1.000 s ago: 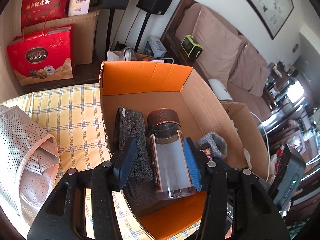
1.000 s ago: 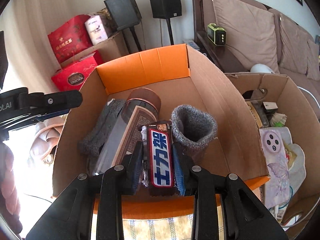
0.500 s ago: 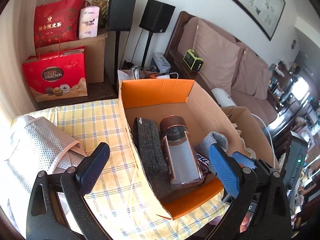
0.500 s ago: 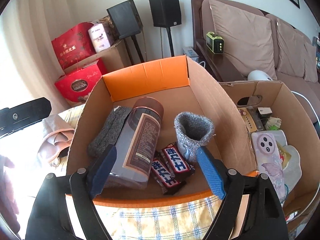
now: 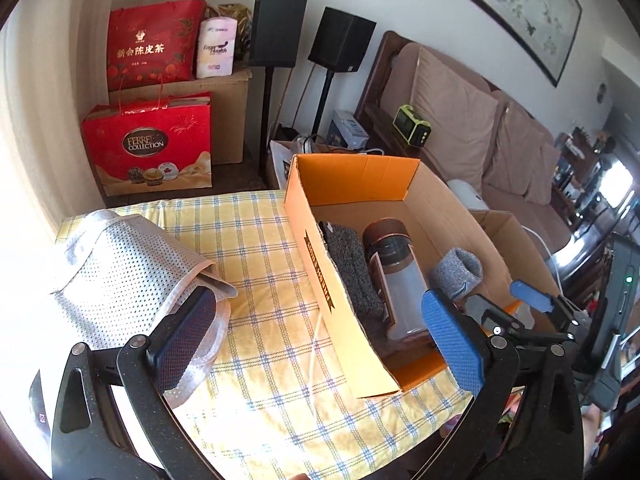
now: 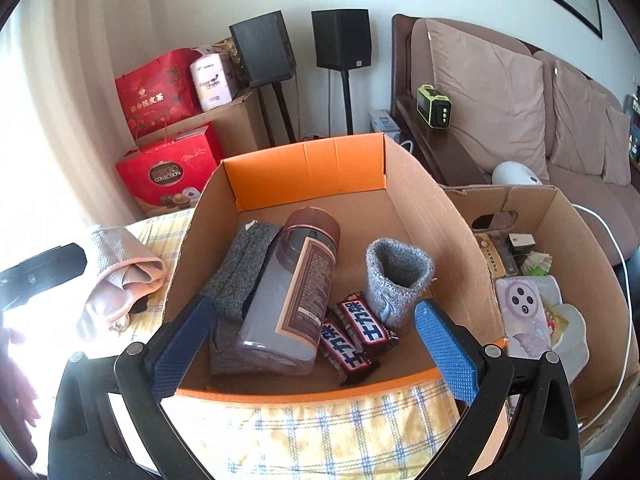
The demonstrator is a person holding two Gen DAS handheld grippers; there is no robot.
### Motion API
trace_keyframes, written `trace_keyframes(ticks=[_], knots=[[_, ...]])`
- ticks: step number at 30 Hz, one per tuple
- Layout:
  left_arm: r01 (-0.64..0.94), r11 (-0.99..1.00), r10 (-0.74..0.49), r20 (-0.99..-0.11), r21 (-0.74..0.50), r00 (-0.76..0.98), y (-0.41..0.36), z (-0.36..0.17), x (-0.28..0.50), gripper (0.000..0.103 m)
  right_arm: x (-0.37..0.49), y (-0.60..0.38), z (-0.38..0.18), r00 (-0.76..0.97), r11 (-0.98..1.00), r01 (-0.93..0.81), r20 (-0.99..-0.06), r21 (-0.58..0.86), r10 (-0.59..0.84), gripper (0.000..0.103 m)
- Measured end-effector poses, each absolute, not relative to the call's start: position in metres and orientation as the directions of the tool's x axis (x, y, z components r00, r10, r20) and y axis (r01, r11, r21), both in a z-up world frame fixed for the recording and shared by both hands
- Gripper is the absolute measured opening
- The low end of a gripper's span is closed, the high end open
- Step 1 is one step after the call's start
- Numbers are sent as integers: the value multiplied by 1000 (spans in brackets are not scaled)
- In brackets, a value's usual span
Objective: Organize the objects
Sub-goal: 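Open both tools in the box and withdraw them over the table, then move the left tool to the white mesh cap and grasp its edge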
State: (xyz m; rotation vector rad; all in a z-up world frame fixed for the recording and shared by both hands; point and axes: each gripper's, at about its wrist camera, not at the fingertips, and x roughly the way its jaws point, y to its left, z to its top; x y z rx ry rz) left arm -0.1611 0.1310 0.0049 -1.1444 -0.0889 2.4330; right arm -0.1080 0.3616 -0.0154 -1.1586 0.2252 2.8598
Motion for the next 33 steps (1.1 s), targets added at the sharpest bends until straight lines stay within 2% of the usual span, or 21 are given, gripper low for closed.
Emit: trace_keyframes(ticks=[10,18,27,33], knots=[[-334,-912,395,-728,-237,-561,97,-5,-145,103,-101,345,-8,-726,-991,-88,-688,100,-5,103],[-248,-925,378,-736,-286,-562,45,-15,-141,103,-97,321,1,-732,-996,-43,-681,75,-20,103],[-96,-942,314,-739,-322,-596,-34,-36,-144,103,-103,285,0,-723,-993,49,-682,108,-110,103],[-17,-915,341,-751,-403,-566,-69,-61,-148,103,-114,249,-4,-709,-984,125,-682,126,-177,103]])
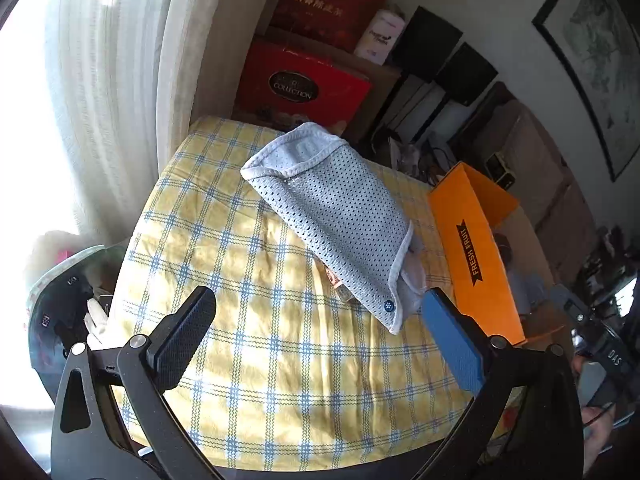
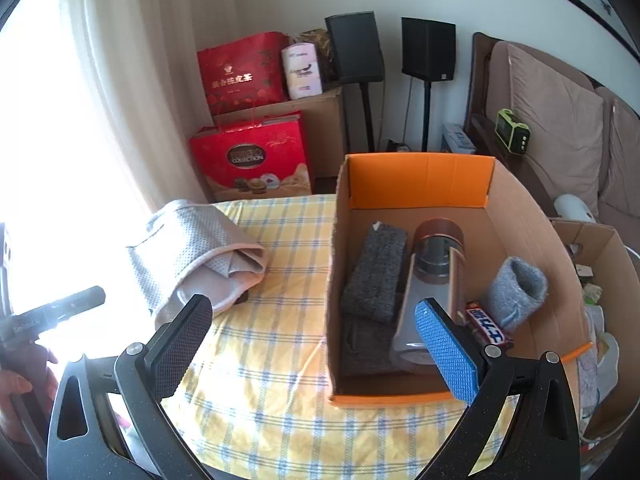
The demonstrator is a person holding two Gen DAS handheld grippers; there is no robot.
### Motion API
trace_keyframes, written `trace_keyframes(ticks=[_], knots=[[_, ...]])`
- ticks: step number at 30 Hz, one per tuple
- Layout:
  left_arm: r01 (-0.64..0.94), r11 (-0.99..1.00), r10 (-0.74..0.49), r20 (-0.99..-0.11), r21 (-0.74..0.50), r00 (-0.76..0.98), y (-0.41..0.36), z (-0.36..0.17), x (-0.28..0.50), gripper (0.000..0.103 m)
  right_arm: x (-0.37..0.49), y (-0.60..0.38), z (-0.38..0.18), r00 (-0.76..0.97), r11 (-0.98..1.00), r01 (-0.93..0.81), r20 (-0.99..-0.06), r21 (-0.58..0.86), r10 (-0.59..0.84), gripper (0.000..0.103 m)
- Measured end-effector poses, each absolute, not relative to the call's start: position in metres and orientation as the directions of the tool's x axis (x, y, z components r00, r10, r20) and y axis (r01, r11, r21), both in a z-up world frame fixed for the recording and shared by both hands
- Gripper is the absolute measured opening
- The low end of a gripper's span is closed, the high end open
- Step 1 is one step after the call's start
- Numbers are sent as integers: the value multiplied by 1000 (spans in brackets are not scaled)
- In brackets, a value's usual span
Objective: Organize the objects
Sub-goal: 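Move the left tool to the white mesh cap and grasp its edge, then grasp the white mesh cap with the right tool while the left tool holds it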
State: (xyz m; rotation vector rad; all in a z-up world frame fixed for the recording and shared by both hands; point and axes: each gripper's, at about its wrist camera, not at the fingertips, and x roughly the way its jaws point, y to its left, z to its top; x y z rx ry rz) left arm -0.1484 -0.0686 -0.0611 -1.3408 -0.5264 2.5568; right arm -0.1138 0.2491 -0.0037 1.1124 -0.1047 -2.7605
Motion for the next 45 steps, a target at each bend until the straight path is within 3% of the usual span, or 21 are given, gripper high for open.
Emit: trace_keyframes(ticks=[8,12,18,20,22,23,28,45], knots=[[47,-864,400,-740,-501,-540,-88,-82,-167,101,-123,201,-15,-683,-966,228,-687,122,-248,102],[45,-838,453,-740,-543,-498,-81,-92,-178,84,-128,184,-26,-662,-958,263,-701,111,-263,102],[47,-817,486,-731,-574,-479,-64,-102,-197,80,-135,167,-44,-629,-949,297,-726,105,-277,102],[47,-808,499,-723,-588,-478,-60,-105,-203,68,-136,164,-49,-620,-947,306,-733,101,-279,102],[31,-806,512,-723,-591,-463,-55,-107,-209,35,-137,163,-54,-613,-946,311,-740,95,-276,102],[25,-800,526,-720,-600,-453,-53,-109,-211,27,-138,162,-56,-609,-946,311,-744,93,-274,102],[-1,-812,508,-707,-583,-492,-59,-100,-204,13,-140,165,-60,-600,-946,308,-752,97,-272,102],[-37,-935,332,-829,-354,-451,-131,-95,-158,13,-163,163,-55,-547,-913,319,-736,257,-398,102]])
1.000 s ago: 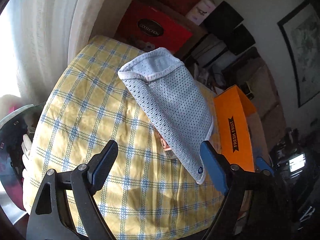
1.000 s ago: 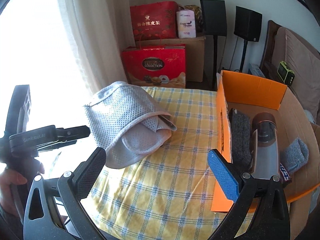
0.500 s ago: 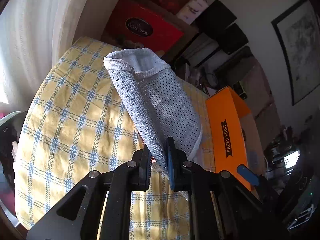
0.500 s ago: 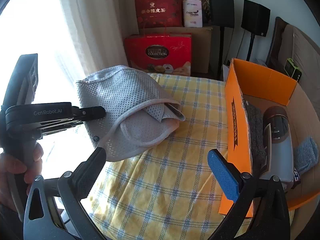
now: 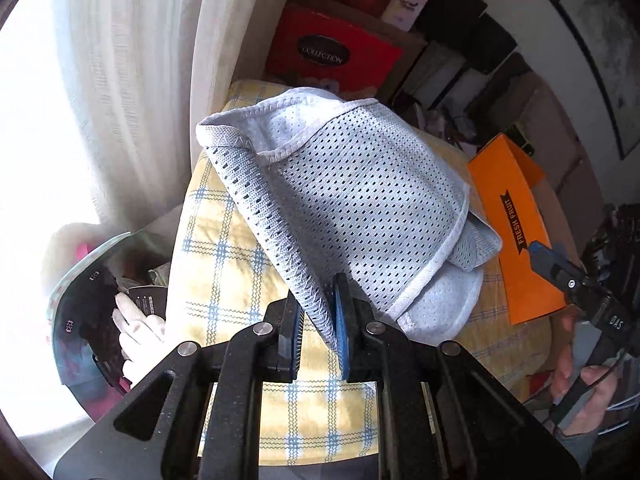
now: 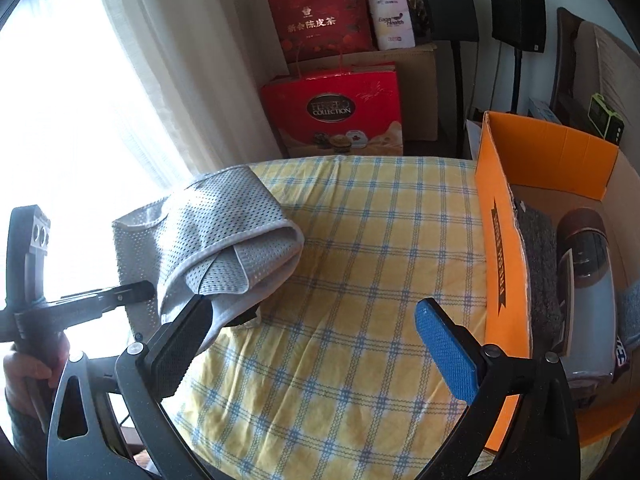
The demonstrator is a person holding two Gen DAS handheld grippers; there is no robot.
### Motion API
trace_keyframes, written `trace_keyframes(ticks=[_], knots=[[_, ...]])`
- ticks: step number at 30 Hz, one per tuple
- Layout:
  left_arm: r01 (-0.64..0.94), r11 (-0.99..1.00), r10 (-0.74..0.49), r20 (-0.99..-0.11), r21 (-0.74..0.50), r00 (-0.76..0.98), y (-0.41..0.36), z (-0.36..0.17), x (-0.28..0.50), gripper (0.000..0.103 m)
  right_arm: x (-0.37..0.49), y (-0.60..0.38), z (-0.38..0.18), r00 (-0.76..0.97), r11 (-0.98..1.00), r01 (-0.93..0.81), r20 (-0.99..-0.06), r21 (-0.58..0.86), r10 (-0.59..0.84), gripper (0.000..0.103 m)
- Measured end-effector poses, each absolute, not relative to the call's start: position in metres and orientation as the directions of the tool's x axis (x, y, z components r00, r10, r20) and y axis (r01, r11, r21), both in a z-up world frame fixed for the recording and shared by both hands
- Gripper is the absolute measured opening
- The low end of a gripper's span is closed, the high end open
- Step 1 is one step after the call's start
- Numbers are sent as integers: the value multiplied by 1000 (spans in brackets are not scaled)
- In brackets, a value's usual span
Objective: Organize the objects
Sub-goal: 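Grasp the white mesh cap with the right tool while the left tool holds it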
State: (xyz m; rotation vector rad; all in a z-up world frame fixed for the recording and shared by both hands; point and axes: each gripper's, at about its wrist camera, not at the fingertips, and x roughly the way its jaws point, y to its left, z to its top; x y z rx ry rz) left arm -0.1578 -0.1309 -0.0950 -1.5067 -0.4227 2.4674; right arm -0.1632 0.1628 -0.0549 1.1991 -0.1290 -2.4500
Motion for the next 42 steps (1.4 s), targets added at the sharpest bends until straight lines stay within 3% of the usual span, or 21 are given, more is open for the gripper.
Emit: trace_keyframes(ticks=[8,14,20,22,30,34,42], knots=[[-2,-929,333,-834,-369,-440,-146,-111,-159,13,-196,140,-58,-468,-851,319,-712,416,-523,99],[6,-926,339,-835,-379,-434,-147,-115,-165,13,-222,122,-69,-409,-809,290,-698,512,-588,90],[-8,-917,362,-824,-398,-435,-140,-116,-168,13,-232,113,-84,-351,-771,270,-686,577,-637,62],[-11,-916,363,-821,-400,-441,-137,-113,-169,13,-233,112,-86,-337,-758,266,-679,596,-652,41],[-51,-919,364,-790,-392,-493,-120,-87,-173,11,-229,130,-63,-423,-790,279,-668,546,-612,18],[-81,-913,378,-755,-399,-536,-105,-59,-179,8,-224,144,-43,-468,-793,279,-644,542,-605,12],[-173,-906,408,-691,-385,-597,-62,-2,-189,8,-216,178,4,-563,-813,274,-599,515,-569,12]])
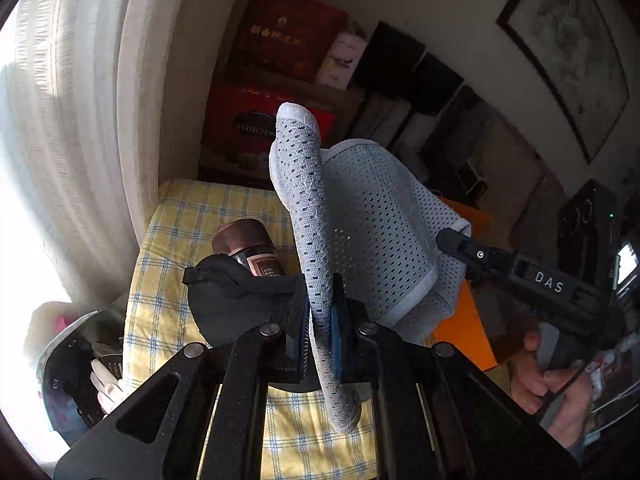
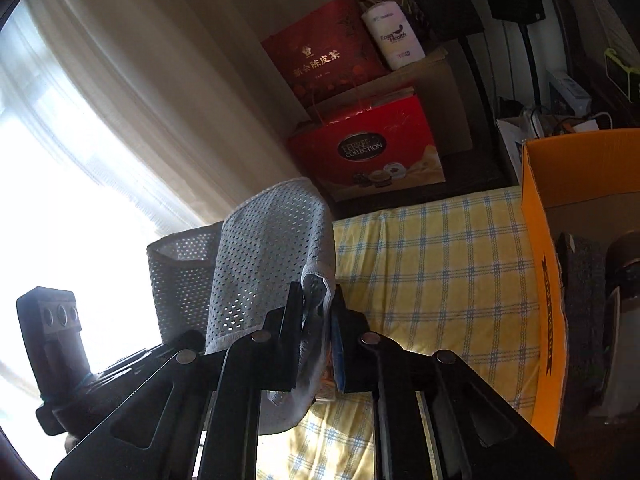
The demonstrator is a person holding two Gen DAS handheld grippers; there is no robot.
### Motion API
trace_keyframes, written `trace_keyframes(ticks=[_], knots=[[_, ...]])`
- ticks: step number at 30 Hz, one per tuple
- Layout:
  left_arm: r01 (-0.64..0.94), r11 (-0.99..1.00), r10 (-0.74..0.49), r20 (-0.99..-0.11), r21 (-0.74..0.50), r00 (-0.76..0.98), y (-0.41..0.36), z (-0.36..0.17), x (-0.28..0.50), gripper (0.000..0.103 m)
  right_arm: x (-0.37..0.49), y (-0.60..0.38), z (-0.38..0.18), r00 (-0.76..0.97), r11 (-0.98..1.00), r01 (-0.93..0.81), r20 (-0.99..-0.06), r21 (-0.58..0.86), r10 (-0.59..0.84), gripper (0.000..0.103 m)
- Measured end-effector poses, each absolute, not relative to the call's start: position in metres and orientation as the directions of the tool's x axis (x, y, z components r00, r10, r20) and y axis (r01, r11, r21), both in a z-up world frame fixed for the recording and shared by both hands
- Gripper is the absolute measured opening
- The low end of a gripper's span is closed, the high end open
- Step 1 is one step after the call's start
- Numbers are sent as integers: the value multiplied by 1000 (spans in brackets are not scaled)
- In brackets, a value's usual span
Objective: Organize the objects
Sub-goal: 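Carry the white mesh cap into the orange box and open both tools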
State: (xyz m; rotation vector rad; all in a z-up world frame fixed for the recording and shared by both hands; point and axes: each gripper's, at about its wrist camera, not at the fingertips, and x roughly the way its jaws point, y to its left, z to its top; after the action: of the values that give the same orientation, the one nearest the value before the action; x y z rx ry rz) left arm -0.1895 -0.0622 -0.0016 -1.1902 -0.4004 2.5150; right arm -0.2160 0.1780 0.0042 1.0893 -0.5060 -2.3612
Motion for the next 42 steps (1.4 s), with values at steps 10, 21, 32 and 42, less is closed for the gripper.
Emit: trace_keyframes(ticks=[10,21,32,42], knots=[[-263,-879,475,-685,-398,-552,9,10,-201,8,-201,244,32,-643,-856,205,-594,474,-483,12],[-379,-829,555,-685,-411,-472,112,11,-214,8,-183,331,33,-703,-918,91,-628,386,-334,12],[-445,-799,576,-729,-405,-371,228,-14,-223,8,-171,416,16,-727,-949,-78,-669,305,-156,12],[-463,-790,562,-778,-402,-282,292,-47,-236,8,-181,448,-10,-699,-975,-166,-715,145,13,11]])
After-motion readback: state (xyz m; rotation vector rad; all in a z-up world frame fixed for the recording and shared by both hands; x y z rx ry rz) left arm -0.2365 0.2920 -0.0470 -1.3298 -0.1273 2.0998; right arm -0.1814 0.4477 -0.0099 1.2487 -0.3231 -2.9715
